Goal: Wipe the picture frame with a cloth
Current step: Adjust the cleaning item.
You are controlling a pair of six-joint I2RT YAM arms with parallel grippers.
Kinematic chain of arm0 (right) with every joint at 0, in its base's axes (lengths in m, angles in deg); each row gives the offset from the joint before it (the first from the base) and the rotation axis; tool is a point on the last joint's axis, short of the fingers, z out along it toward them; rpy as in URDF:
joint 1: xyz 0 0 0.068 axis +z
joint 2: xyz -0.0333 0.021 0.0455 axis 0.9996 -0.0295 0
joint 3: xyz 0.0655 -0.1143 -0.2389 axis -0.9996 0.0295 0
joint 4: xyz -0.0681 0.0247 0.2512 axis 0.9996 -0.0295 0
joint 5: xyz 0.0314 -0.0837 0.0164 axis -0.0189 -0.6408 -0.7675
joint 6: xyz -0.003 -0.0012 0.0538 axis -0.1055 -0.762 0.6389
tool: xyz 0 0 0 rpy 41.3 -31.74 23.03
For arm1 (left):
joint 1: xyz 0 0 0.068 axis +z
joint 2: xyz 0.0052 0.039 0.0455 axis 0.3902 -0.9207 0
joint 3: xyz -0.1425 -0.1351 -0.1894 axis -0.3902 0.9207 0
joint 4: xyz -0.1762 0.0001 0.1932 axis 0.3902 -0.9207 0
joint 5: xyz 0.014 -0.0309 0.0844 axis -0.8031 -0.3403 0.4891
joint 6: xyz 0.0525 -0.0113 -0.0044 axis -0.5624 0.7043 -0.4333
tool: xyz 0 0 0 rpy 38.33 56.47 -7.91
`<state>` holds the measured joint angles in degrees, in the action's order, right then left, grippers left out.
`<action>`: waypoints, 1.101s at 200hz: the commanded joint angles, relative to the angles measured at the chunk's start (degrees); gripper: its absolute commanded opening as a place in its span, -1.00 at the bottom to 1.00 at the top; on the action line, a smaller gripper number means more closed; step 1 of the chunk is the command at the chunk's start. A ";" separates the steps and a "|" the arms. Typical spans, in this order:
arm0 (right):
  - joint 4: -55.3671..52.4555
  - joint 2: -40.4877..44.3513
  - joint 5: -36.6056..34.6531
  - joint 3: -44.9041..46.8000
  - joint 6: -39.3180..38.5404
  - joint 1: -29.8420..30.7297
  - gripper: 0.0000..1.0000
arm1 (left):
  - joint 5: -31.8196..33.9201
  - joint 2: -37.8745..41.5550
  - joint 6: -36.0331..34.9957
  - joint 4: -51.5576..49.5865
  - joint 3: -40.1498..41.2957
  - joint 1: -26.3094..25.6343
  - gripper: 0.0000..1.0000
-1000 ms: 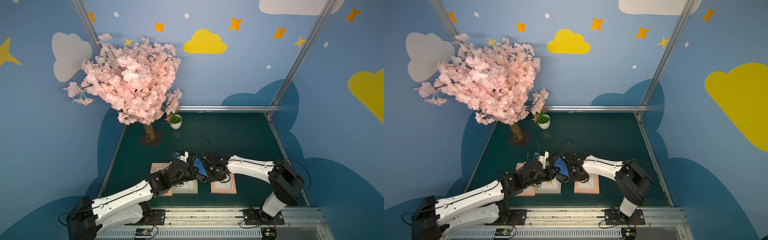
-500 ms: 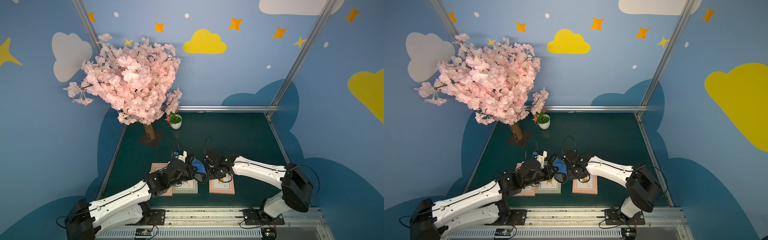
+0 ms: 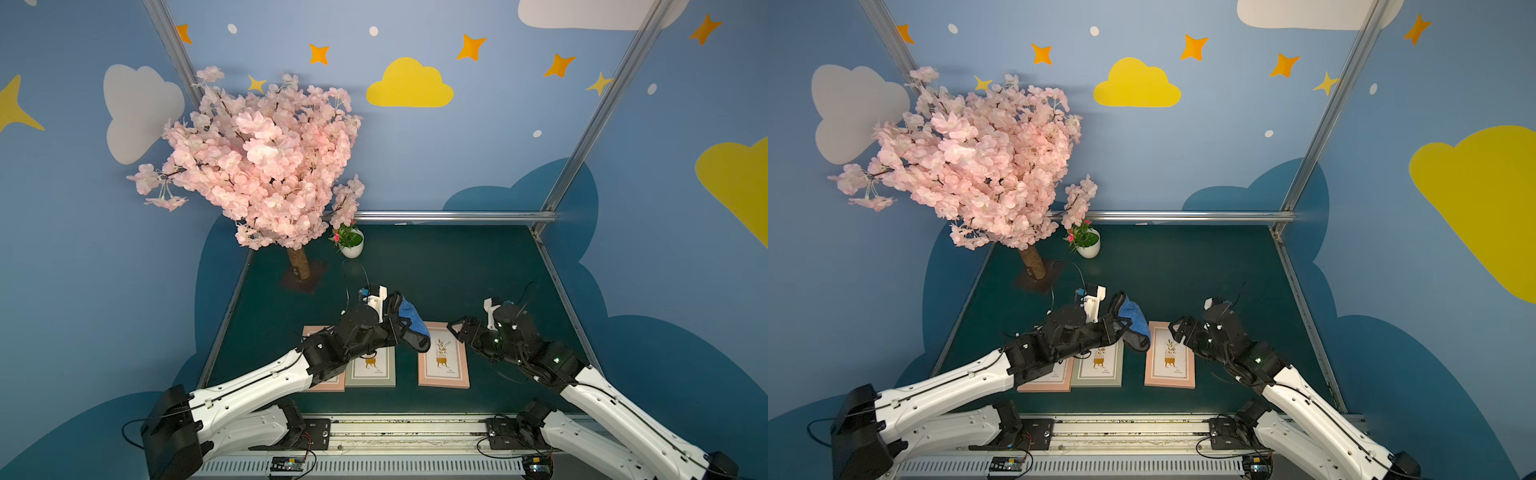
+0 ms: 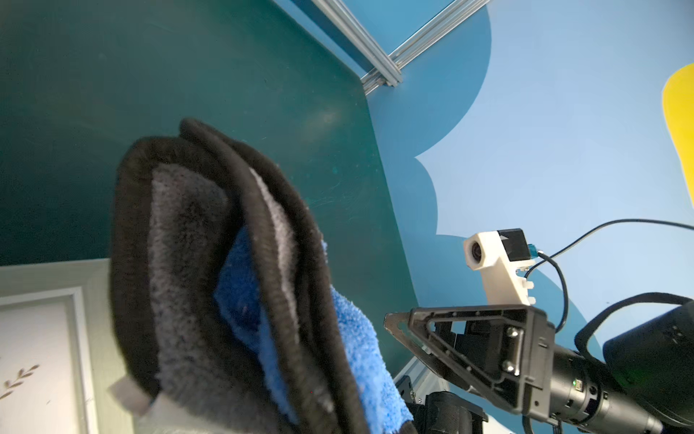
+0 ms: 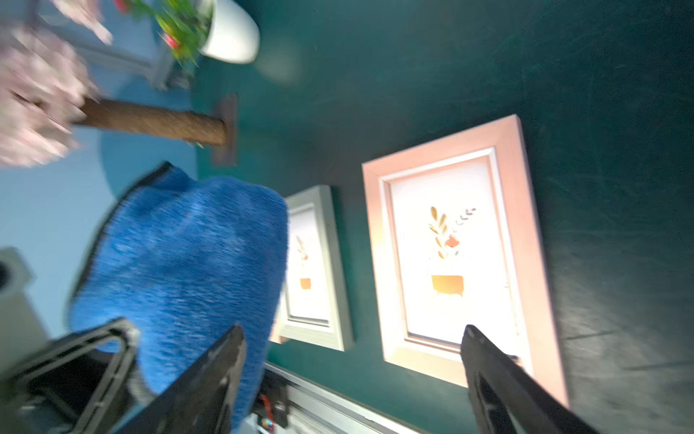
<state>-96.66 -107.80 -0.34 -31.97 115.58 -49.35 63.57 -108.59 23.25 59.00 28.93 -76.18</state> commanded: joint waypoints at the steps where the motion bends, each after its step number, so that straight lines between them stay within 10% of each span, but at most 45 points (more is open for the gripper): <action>1: 10.35 -0.17 7.96 1.72 12.71 -1.76 0.80 | -2.35 -2.89 1.50 8.88 -2.54 0.64 -0.95; 68: 38.37 -5.93 14.10 5.00 33.17 -1.88 0.79 | -4.67 -8.20 4.16 18.80 -5.32 1.09 -0.95; 149: 42.46 -8.79 13.48 3.90 33.48 -1.85 0.74 | -6.34 -8.06 6.62 23.52 -3.76 0.83 -0.95; 220: 39.87 -7.96 12.70 3.28 29.43 -1.91 -0.36 | -5.97 -6.61 7.61 23.96 -0.81 0.08 -0.95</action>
<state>-55.98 -116.89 13.24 -27.36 147.66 -51.10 58.19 -116.94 30.77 80.99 27.03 -75.65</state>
